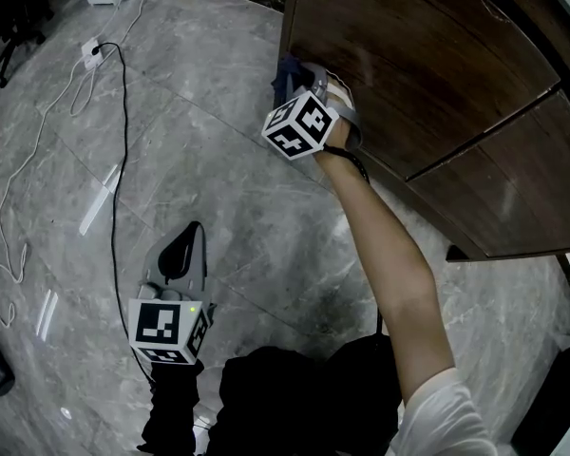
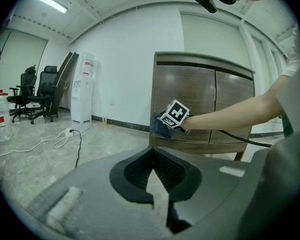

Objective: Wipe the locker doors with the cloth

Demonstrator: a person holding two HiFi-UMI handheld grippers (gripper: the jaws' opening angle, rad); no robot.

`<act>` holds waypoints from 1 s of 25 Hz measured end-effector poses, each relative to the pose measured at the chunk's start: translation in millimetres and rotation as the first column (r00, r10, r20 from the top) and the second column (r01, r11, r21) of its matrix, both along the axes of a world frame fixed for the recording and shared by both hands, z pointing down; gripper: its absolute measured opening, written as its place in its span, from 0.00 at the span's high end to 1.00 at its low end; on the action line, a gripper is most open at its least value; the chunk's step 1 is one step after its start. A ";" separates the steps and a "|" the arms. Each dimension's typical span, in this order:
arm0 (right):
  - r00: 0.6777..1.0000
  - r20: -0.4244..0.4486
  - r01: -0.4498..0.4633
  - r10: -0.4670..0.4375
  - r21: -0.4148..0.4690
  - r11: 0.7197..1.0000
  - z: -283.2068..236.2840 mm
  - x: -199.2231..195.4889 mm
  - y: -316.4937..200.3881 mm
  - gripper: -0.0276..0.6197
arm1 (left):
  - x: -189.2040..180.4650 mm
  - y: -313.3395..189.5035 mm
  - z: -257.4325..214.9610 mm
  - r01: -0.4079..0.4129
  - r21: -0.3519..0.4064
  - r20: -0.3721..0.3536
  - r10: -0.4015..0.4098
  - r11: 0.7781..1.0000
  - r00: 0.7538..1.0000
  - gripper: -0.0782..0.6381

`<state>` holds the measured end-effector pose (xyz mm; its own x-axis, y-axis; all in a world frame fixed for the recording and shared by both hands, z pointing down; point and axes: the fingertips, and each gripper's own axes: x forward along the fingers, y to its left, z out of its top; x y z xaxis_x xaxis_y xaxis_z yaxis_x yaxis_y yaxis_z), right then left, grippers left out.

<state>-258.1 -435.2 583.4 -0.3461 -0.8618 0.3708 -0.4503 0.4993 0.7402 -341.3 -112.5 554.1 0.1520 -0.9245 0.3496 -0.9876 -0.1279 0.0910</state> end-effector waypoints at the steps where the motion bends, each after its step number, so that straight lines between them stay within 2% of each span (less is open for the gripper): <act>1: 1.000 0.001 0.000 0.000 -0.003 1.000 2.1 -0.4 0.4 0.87 | -0.1 0.0 1.0 -0.001 -0.002 0.000 0.001 1.000 1.000 0.89; 20: 1.000 0.006 -0.013 0.014 -0.102 0.995 56.7 -2.2 1.2 0.87 | -1.8 -0.5 10.2 0.007 -0.019 0.004 -0.007 1.000 1.000 0.89; 25: 0.997 0.082 0.024 -0.015 -0.101 0.995 42.4 -1.2 12.6 0.87 | -0.1 -1.7 10.4 0.005 -0.023 0.013 -0.005 1.000 1.000 0.89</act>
<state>-259.3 -422.6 625.8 -0.3948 -0.8140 0.4261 -0.4959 0.5792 0.6470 -341.4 -114.2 564.6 0.1427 -0.9170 0.3725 -0.9893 -0.1209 0.0813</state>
